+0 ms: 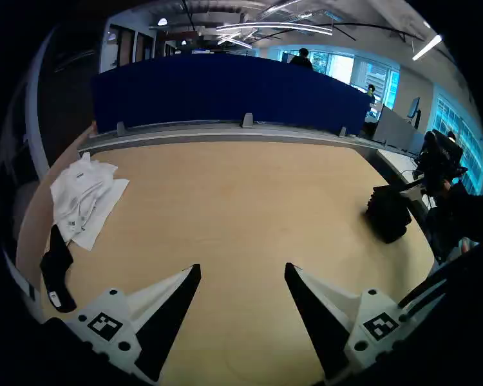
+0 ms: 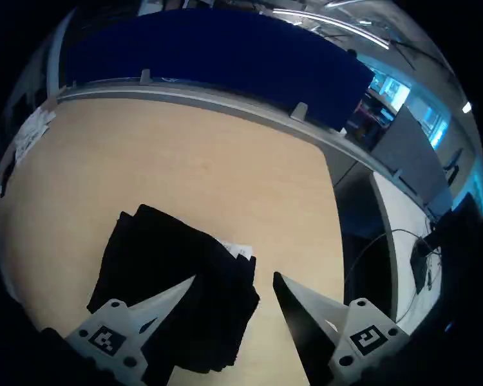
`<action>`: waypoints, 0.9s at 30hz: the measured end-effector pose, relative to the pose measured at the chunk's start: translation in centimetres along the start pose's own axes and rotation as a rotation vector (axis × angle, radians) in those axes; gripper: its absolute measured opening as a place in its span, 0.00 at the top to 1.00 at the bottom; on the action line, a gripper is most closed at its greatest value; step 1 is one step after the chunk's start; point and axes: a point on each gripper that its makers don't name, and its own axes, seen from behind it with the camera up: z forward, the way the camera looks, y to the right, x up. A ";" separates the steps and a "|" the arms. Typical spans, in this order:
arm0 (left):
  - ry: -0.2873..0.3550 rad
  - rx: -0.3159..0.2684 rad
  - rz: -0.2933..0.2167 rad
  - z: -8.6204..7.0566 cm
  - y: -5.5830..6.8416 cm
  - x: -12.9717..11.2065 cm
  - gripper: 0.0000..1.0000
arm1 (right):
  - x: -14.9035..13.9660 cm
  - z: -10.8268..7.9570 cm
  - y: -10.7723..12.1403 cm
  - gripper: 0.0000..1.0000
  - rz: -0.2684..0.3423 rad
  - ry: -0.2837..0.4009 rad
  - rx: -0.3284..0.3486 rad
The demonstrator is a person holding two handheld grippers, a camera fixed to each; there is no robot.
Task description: Fold towel
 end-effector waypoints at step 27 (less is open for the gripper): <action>0.037 -0.025 0.017 -0.7 -0.7 0.9 0.03 | 5.3 -6.0 -0.3 0.17 0.130 0.284 -0.070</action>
